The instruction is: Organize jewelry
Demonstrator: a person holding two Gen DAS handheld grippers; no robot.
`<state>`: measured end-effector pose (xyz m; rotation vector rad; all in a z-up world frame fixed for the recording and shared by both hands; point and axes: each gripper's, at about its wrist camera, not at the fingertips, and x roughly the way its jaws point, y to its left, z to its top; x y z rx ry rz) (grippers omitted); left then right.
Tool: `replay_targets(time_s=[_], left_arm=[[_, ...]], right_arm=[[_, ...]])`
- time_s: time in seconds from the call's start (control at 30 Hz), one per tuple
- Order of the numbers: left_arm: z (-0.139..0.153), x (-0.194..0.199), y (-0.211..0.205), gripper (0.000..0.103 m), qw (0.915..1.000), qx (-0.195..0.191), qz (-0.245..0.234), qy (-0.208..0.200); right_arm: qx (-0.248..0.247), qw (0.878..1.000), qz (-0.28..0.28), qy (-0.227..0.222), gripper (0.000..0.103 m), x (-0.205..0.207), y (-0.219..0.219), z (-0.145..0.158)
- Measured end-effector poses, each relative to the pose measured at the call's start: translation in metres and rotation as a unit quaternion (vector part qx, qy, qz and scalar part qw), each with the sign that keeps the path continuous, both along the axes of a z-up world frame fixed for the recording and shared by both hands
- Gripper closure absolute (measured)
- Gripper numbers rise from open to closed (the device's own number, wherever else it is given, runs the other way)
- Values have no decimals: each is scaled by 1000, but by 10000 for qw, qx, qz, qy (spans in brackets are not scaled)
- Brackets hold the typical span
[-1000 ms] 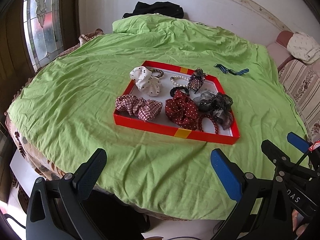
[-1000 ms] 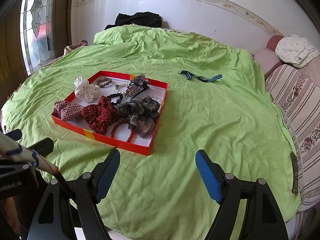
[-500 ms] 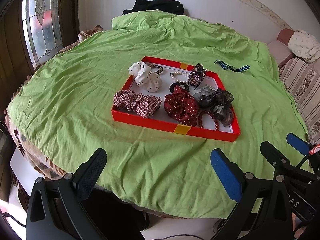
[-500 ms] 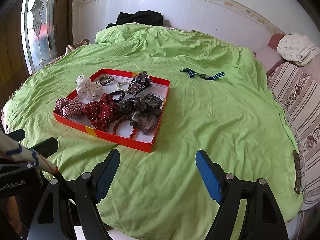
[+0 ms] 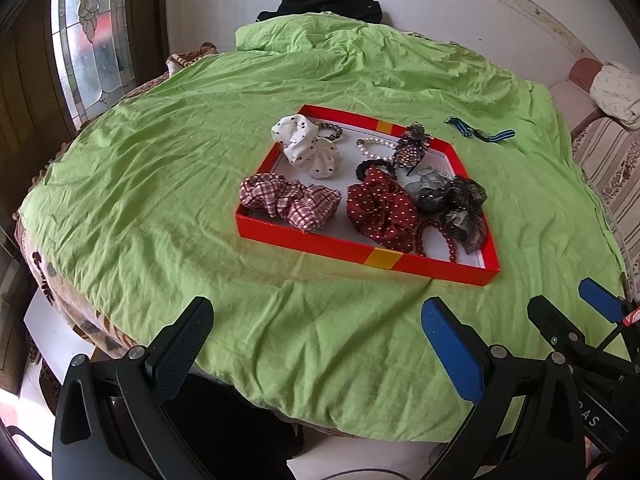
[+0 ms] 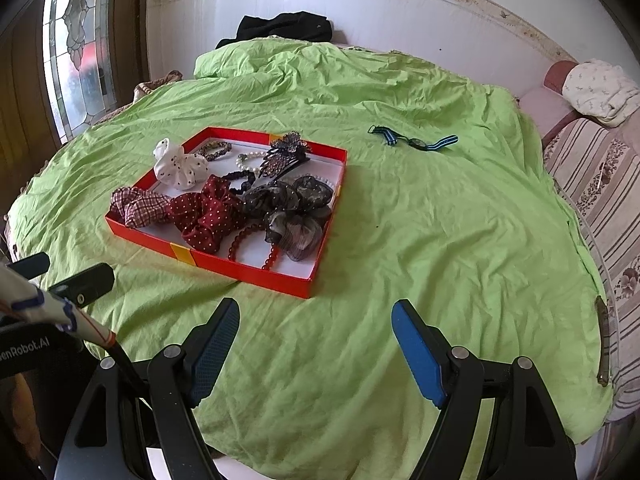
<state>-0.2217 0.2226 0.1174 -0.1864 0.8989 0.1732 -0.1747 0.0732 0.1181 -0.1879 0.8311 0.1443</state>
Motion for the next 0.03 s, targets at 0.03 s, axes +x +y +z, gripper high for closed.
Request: replay_targets(time_s=[0.03], left_arm=[[0, 1, 0, 0, 10000, 30, 19, 7]], right_arm=[[6, 10000, 5, 17, 21, 1, 0, -1]])
